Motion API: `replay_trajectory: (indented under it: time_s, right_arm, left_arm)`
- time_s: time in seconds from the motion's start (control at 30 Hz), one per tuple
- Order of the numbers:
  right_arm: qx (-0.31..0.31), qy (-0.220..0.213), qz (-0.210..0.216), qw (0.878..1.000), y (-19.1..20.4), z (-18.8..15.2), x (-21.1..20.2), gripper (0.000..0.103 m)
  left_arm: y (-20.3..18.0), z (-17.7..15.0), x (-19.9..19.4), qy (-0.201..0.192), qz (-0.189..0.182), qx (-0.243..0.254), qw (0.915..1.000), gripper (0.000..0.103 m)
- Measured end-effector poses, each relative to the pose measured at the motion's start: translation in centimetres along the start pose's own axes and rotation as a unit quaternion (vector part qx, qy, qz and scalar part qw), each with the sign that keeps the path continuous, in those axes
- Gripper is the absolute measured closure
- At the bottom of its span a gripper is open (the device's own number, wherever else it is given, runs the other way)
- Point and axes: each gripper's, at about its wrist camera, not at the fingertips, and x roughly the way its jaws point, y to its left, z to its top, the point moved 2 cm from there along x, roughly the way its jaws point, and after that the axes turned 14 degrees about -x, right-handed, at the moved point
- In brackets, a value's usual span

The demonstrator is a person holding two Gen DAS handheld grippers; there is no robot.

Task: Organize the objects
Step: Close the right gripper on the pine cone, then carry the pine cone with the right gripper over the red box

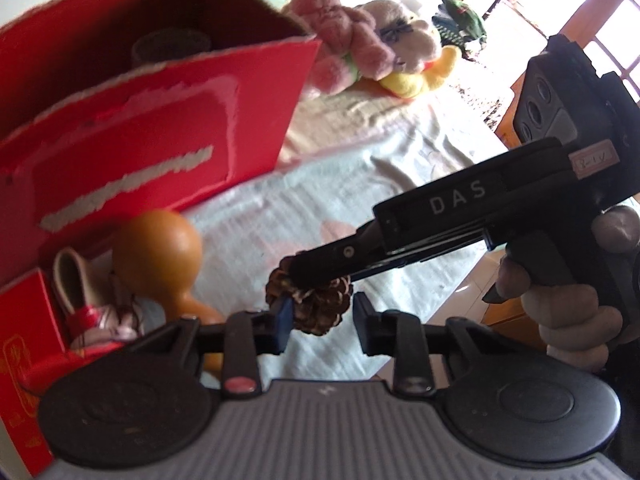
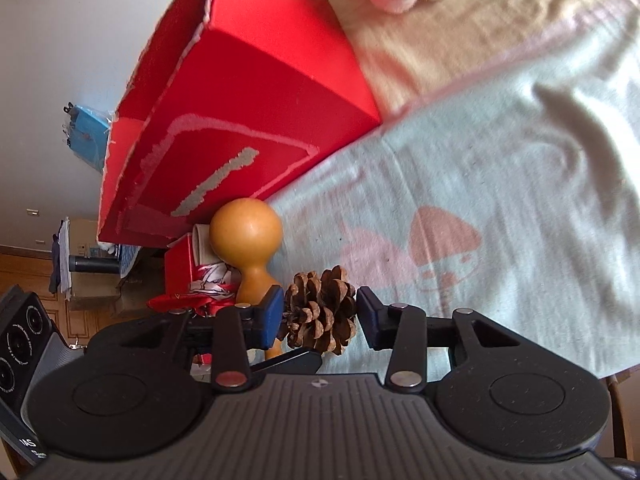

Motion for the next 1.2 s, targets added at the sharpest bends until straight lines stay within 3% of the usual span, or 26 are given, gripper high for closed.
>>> replay_trajectory:
  time_s: [0.3,0.47,0.6,0.8,1.03,1.2]
  right_arm:
    - [-0.078,-0.090,-0.024,0.993,3.9,3.4,-5.8,0.060]
    - [-0.167,-0.134,-0.047,0.976,7.6,6.8,-8.1,0.060]
    - [-0.227,-0.140,-0.068,0.961,10.1,9.8,-7.2,0.060]
    - [-0.291,-0.071,-0.115,0.947,11.5,13.5,-2.3,0.060]
    - [-0.361,0.027,-0.165,0.917,12.3,14.7,2.1,0.060]
    - [-0.398,0.072,-0.191,0.894,12.7,14.9,3.6,0.059]
  left_arm:
    - [-2.6,4.8,-5.2,-0.096,-0.039,0.037,0.9939,0.073]
    - [-2.3,7.8,-8.0,-0.153,-0.046,0.032,0.9867,0.073]
    - [-0.8,9.9,-8.5,-0.178,-0.031,0.008,0.9836,0.073]
    - [3.1,11.4,-5.2,-0.152,-0.029,-0.065,0.9858,0.073]
    - [4.7,11.4,-2.0,-0.127,-0.013,-0.100,0.9868,0.073]
    - [6.1,11.9,-1.3,-0.105,-0.030,-0.133,0.9850,0.073]
